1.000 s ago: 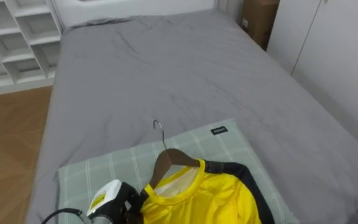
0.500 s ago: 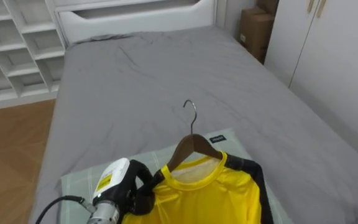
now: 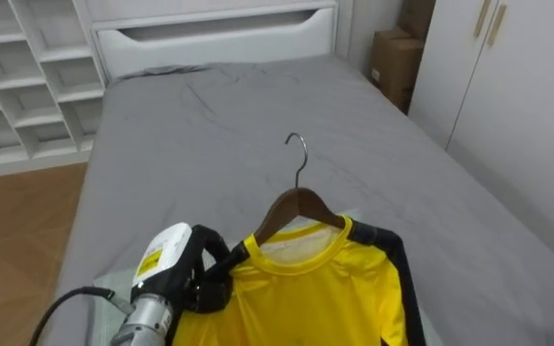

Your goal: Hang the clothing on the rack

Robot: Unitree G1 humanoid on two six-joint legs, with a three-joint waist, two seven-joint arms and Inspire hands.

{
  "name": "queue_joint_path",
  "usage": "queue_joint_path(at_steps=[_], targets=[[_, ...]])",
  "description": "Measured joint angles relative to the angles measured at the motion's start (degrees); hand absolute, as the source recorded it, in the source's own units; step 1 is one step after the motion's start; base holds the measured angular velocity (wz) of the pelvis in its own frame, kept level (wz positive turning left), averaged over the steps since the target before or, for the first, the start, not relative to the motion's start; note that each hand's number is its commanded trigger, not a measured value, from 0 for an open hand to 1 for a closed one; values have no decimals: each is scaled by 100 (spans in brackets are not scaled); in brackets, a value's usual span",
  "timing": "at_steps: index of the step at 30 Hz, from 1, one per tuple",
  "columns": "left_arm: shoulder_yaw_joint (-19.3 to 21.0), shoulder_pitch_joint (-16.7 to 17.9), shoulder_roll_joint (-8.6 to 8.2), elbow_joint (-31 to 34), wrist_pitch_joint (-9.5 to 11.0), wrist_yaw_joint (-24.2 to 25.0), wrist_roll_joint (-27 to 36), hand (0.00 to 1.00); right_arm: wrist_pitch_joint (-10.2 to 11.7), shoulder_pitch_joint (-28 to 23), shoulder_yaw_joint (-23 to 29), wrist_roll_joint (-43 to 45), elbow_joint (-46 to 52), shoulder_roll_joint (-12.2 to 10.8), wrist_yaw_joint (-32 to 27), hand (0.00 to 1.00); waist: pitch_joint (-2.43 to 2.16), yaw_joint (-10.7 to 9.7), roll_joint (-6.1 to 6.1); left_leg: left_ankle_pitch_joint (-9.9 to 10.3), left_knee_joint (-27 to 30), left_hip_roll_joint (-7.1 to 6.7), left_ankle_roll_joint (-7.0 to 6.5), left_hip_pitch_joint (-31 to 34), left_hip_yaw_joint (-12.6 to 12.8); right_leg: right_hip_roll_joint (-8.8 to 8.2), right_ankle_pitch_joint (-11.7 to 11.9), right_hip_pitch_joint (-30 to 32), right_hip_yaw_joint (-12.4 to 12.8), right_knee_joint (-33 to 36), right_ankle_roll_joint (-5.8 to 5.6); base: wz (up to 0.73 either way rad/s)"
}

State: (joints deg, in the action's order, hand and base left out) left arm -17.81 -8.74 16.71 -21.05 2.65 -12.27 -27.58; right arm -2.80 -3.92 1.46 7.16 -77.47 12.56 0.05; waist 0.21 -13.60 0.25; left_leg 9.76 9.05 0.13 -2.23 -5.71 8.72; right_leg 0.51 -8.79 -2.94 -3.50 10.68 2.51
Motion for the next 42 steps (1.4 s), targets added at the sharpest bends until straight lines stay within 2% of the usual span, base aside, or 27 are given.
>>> queue_joint_path(at_steps=[4,6,8,9,11,15,19,21,27,30,34,38,42], targets=[[1,0,51,244,30,-112,-4,100,97,55,223,222,16,26,-346,0,-8,-2,0,1,-24,-1,0,-3,-34,8,9,-3,-51,-2,3,4],[9,2,73,460,54,-145,3,100,92,63,229,331,197,73,-544,0,-10,67,-2,1,-30,-2,-1,-5,-25,28,16,-1,-43,11,9,-3],[9,11,77,513,179,-192,106,100,169,67,221,454,333,126,-736,0,-2,174,-46,1,-31,-2,-1,-41,33,30,32,-13,9,16,21,-14],[12,55,114,625,198,-202,147,100,206,60,222,527,545,159,-864,0,-14,193,-47,1,-30,0,0,-40,39,27,32,-11,15,23,22,-10],[13,58,146,663,262,-210,243,100,243,58,223,712,953,220,-1063,0,-3,239,-69,0,-29,2,0,-31,44,55,34,-1,19,19,26,0],[12,59,223,665,279,-207,333,100,479,72,221,1496,1758,349,-1347,0,-17,317,-177,1,25,4,1,24,17,47,39,3,-27,-7,38,6],[12,67,289,792,281,-174,327,100,492,57,223,1951,2611,411,-1514,0,-20,414,-200,5,30,3,8,43,0,48,40,6,-45,-16,38,2],[7,75,288,799,297,-172,326,100,629,61,214,2245,3198,464,-1643,0,-21,469,-203,5,31,5,8,27,-6,29,40,-8,-52,-7,37,0],[33,183,297,990,359,-95,322,100,854,62,214,2948,4576,541,-1752,0,-28,625,-218,5,28,21,8,-10,57,19,46,-25,-43,-5,41,-2],[106,366,295,1302,379,-57,322,100,859,63,214,3060,4917,552,-1746,0,-24,707,-219,5,-1,24,8,-81,59,17,43,-51,-30,-9,37,0],[205,366,290,1328,412,7,321,100,859,64,213,3174,5399,583,-1613,0,-21,781,-228,5,-29,32,9,-110,52,12,28,-86,-37,7,29,0],[269,366,290,1355,413,58,316,100,902,69,208,3349,5814,658,-1596,0,8,857,-282,10,-30,31,15,-107,51,12,29,-82,-52,3,28,0],[270,367,283,1455,413,82,312,100,898,69,200,3607,6024,727,-1511,0,6,933,-288,12,-38,26,16,-100,51,6,34,-88,-111,0,24,0]])
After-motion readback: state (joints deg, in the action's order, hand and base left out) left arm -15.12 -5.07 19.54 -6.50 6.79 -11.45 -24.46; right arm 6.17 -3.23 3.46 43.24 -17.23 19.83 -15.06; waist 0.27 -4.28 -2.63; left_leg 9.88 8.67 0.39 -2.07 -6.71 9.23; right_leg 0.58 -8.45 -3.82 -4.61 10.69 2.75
